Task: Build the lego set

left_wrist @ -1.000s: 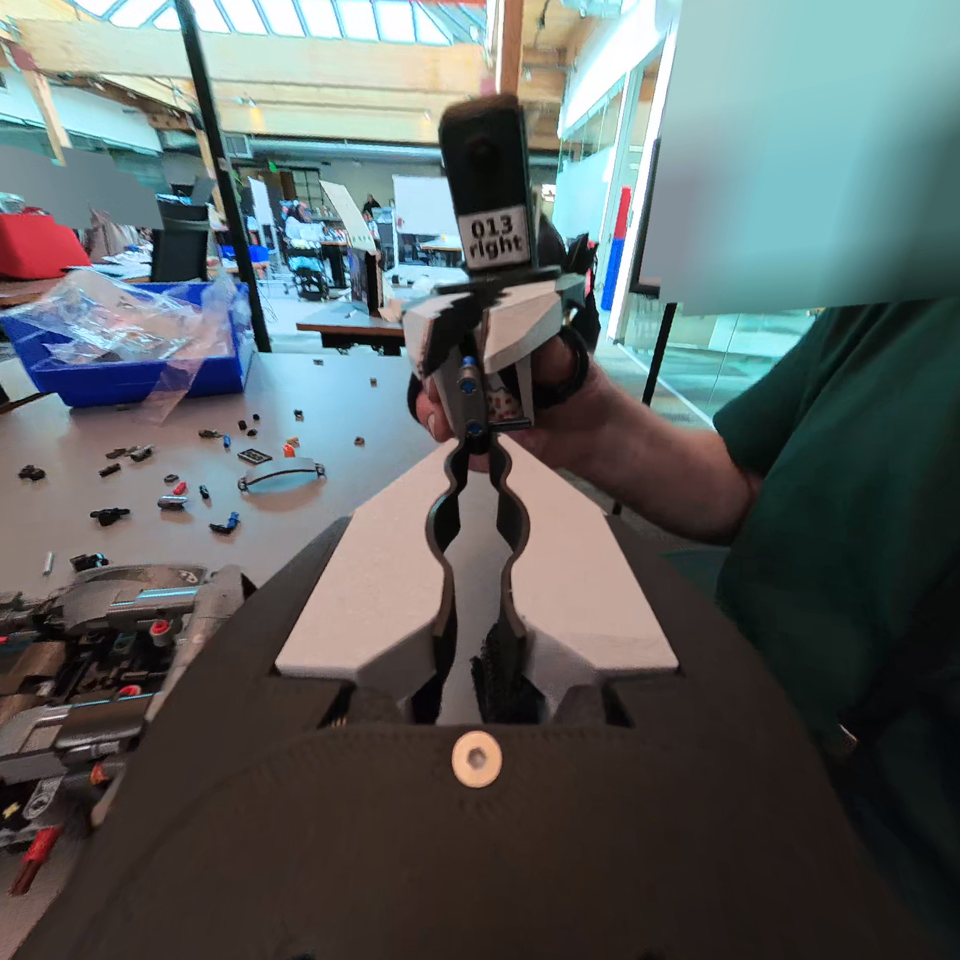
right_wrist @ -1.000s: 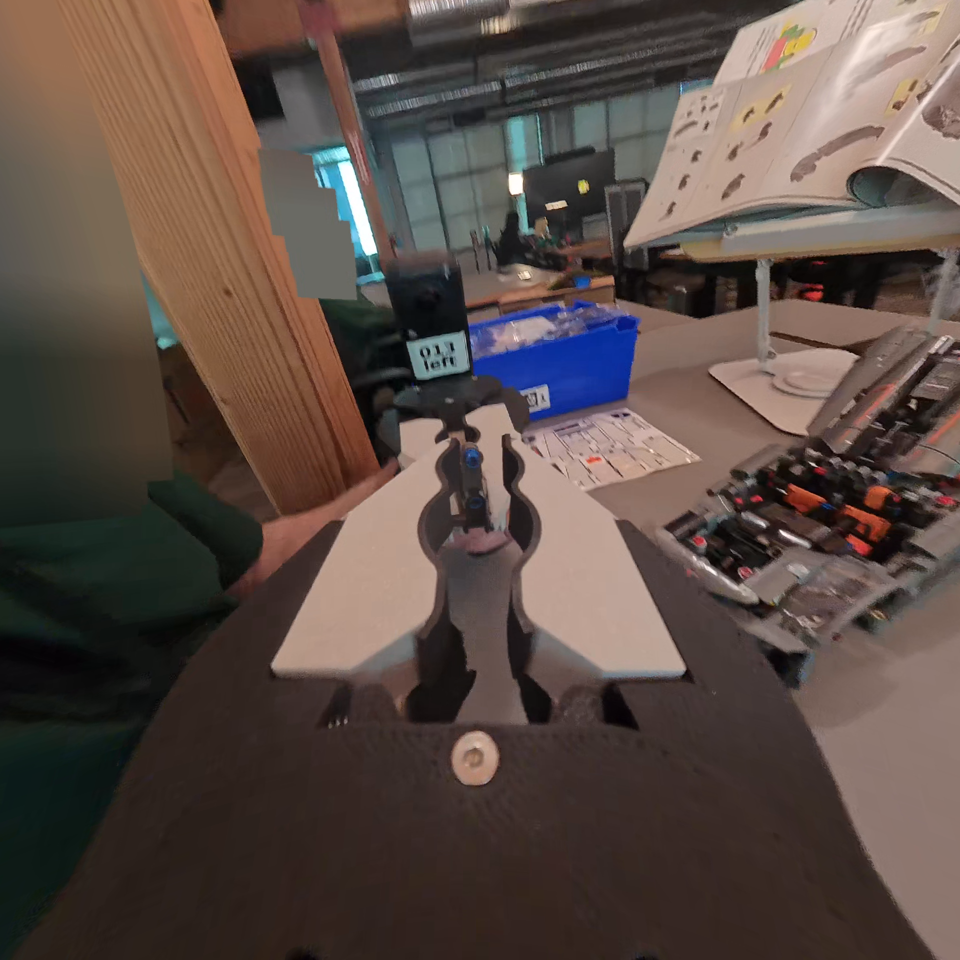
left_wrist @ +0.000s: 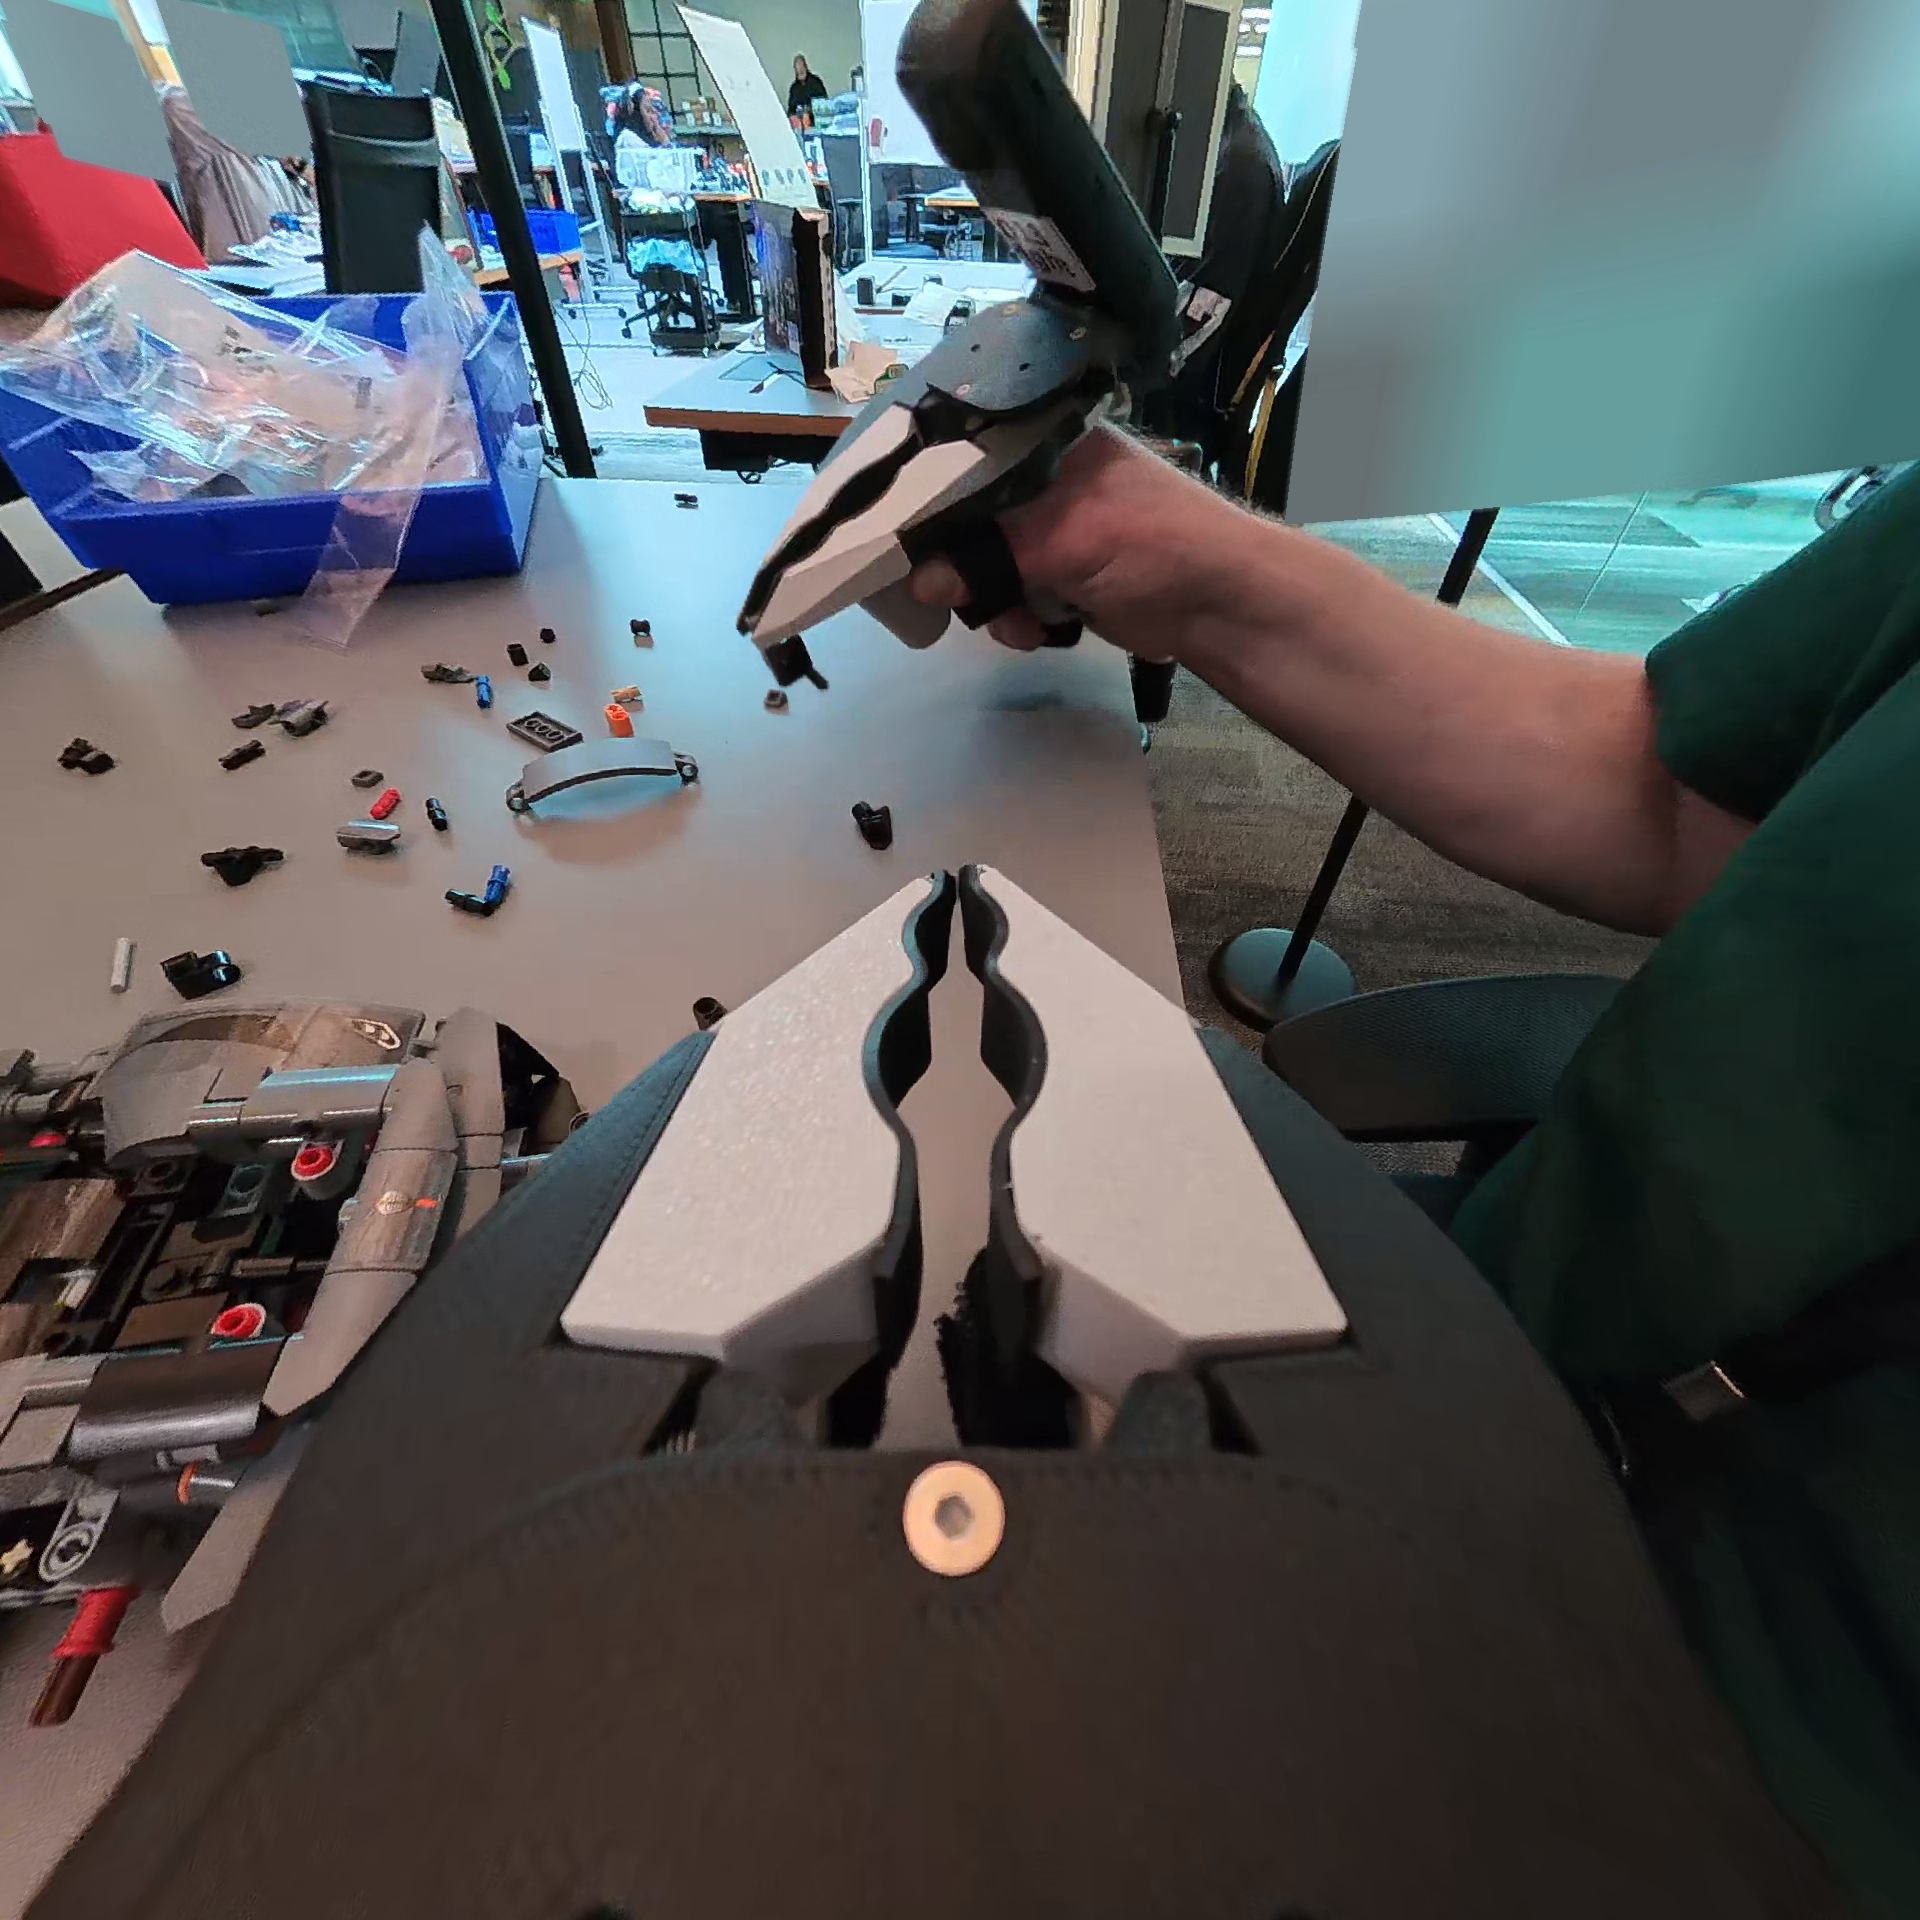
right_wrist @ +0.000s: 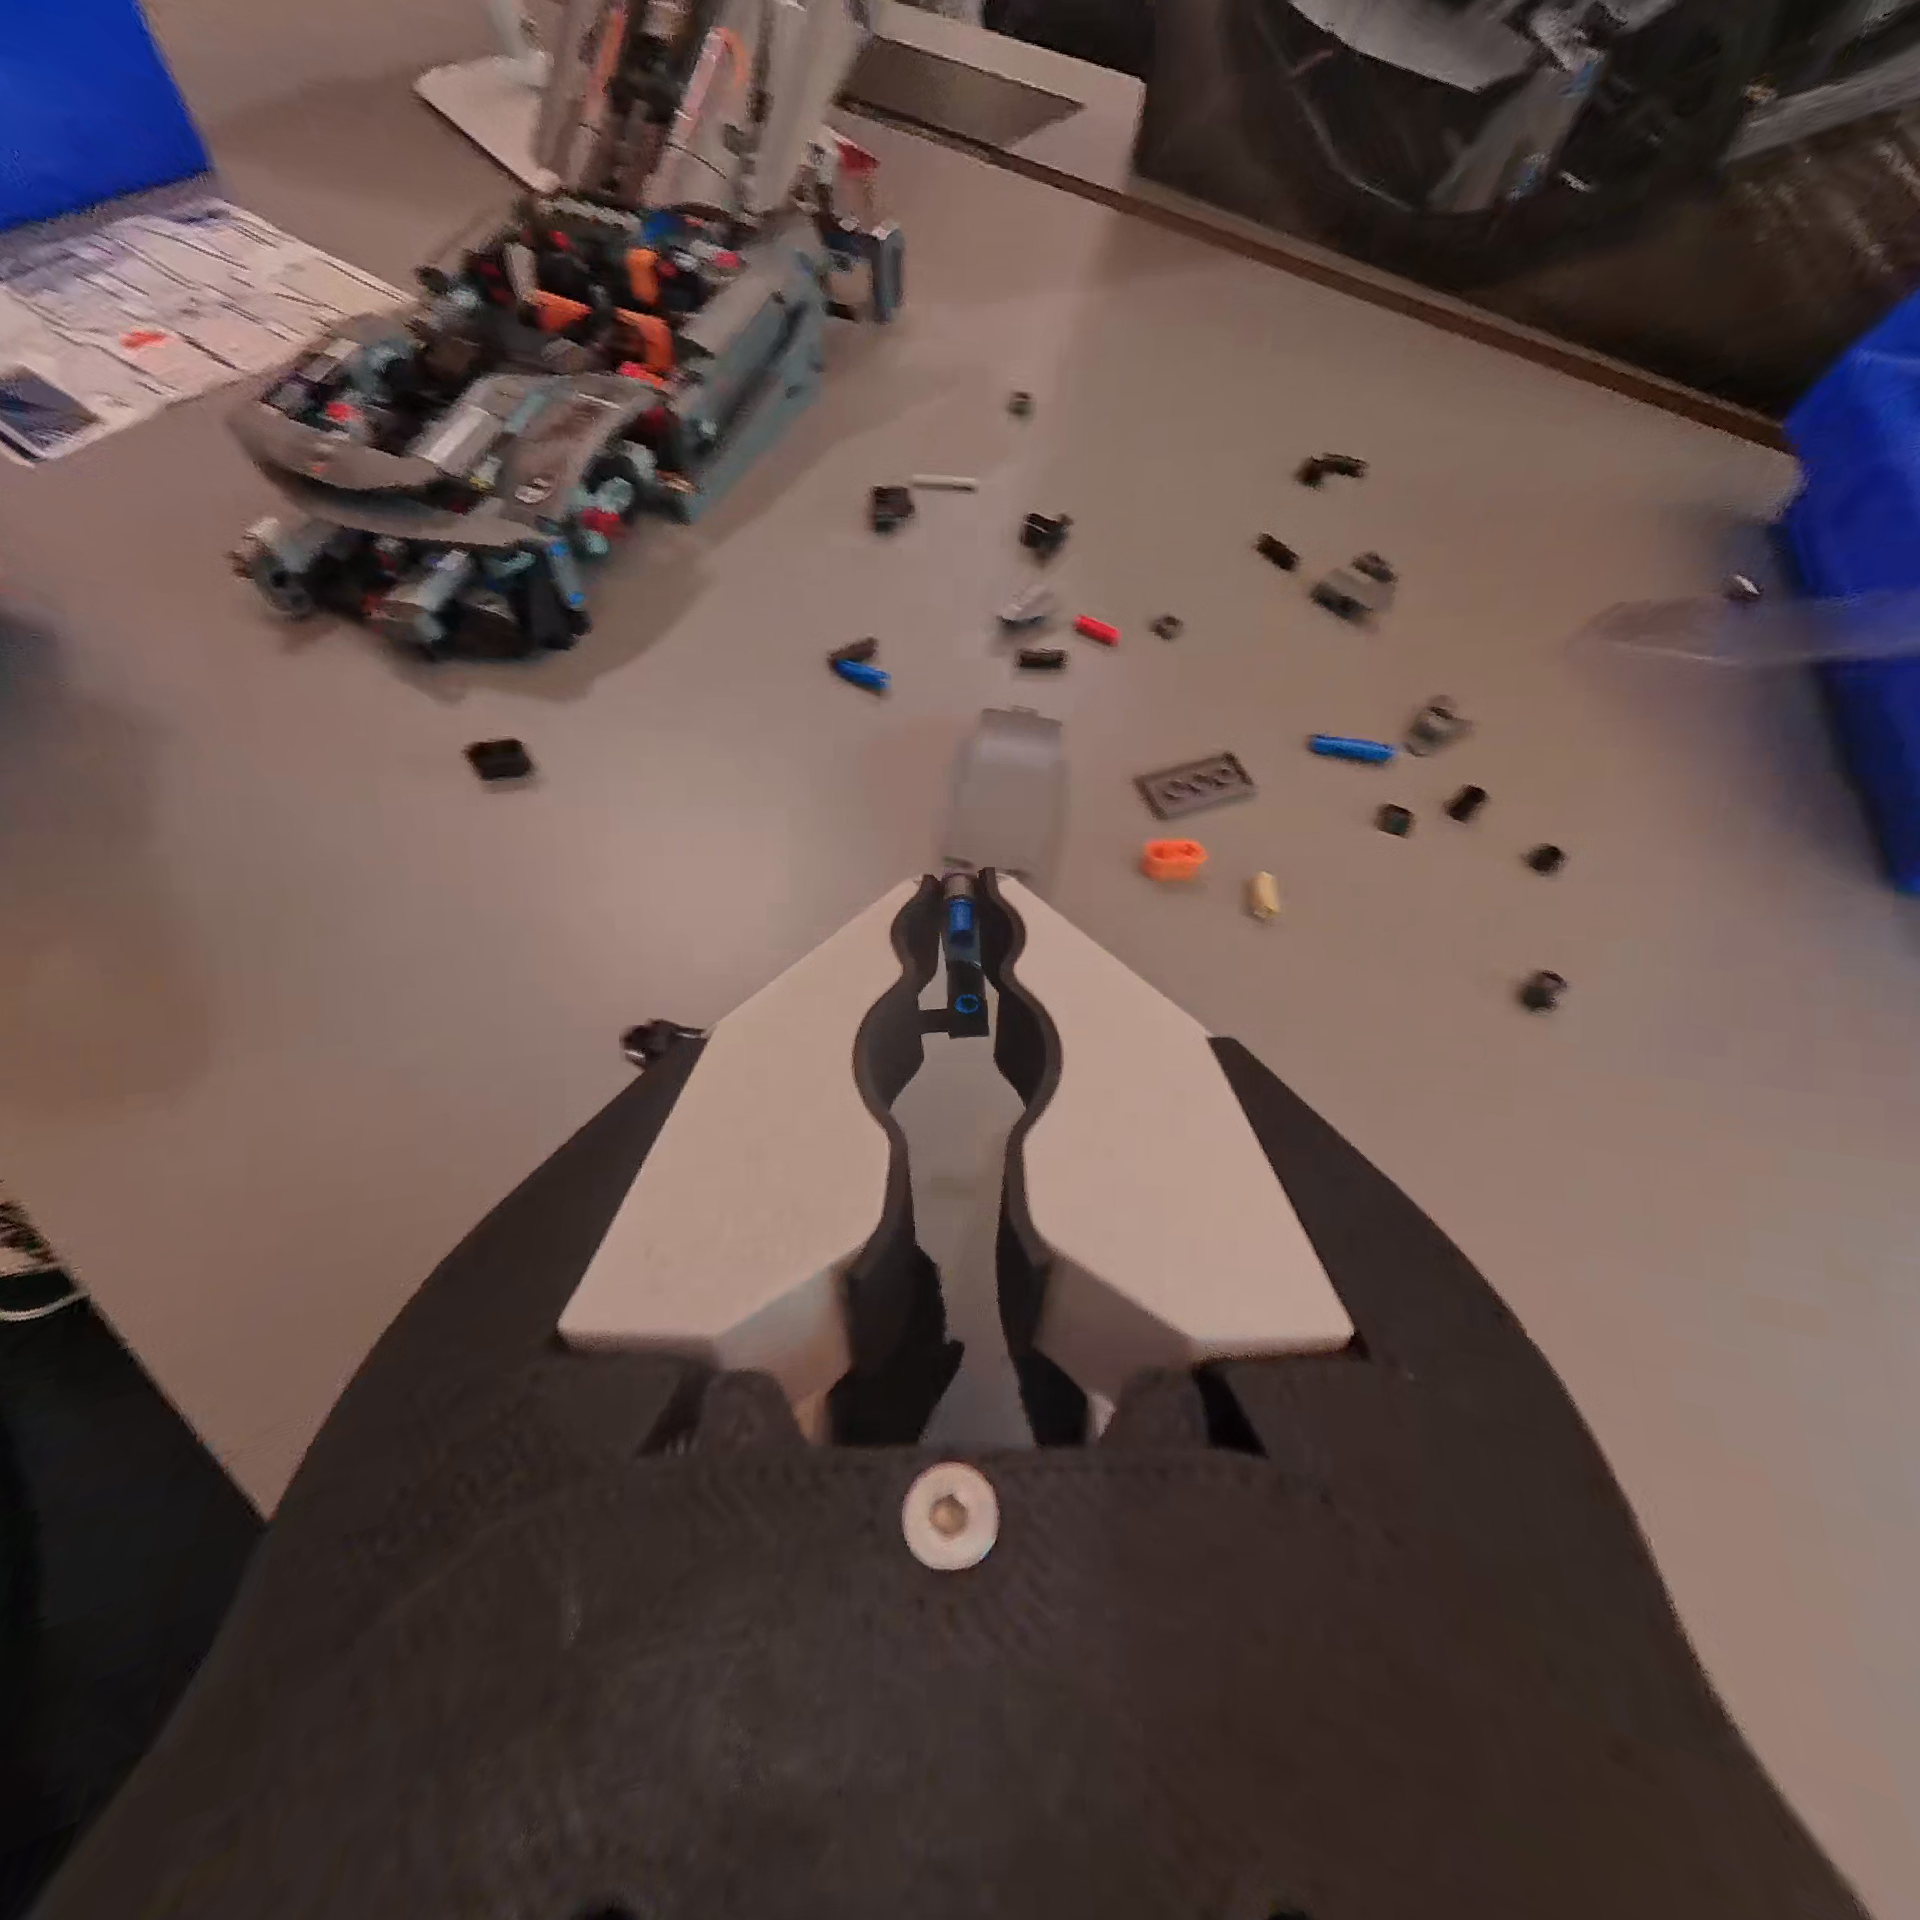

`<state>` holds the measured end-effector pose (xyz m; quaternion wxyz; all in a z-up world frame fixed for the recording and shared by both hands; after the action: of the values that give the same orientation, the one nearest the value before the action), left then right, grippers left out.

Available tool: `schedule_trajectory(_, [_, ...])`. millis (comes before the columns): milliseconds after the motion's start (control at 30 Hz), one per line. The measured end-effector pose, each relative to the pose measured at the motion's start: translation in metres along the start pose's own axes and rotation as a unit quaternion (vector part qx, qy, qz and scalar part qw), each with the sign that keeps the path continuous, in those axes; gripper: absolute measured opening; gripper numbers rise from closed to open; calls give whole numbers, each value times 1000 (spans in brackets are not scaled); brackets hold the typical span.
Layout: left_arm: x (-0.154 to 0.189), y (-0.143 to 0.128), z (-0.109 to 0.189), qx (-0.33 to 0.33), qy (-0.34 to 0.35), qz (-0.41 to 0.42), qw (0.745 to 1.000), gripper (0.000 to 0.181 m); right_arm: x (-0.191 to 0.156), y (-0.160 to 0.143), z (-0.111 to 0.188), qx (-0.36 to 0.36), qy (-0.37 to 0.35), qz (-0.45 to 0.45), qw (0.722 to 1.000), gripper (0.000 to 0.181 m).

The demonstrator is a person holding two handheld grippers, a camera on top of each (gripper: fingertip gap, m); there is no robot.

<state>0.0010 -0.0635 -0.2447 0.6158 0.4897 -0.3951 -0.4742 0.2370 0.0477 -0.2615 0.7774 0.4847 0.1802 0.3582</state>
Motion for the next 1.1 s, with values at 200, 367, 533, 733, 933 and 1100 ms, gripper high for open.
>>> schedule_trajectory(200, [-1,-1,-3,-11,3,-5,1000,0,22,-24,-6,-54,-36,-1,998,5])
schedule_trajectory(367, [-2,-1,-2,-6,1,2,1000,0,19,-29,-5,-64,-46,12,997,5])
schedule_trajectory(533, [-2,-1,-3,-9,-2,2,1000,0,18,-38,2,-88,-45,12,995,5])
schedule_trajectory(733, [-1,-1,-3,-11,-3,-1,1000,0,15,-35,4,-85,-34,1,996,5])
schedule_trajectory(933, [-1,-1,-3,-9,-6,0,1000,0,13,-43,4,-173,2,-35,984,6])
schedule_trajectory(1100, [0,-2,-4,-15,-9,-3,1000,0,10,-37,9,-194,-6,-9,981,24])
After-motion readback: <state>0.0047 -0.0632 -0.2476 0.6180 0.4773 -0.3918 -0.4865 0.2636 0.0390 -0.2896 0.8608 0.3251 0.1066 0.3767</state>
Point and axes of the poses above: each gripper's, where its closed fingertips meet, z back along the fingers, y out of its top, x = y × z across the jaws, the point moved 6 cm from there along z, back along the fingers, and after that the axes turned 3 degrees about -y, right-handed, at the moved point
